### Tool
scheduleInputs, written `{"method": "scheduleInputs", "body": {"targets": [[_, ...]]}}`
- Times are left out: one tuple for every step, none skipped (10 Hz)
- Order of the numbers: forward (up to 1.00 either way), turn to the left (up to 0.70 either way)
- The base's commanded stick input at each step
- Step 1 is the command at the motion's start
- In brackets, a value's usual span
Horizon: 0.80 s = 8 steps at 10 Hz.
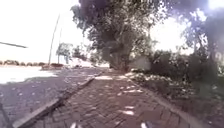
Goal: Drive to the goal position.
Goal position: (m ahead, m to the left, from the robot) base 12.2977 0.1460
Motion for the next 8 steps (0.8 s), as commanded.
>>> {"method": "scheduleInputs", "body": {"targets": [[0.7, 0.0], [0.7, 0.0], [0.7, 0.0], [0.7, 0.0], [0.7, 0.0], [0.7, 0.0], [0.7, 0.0], [0.7, 0.0]]}}
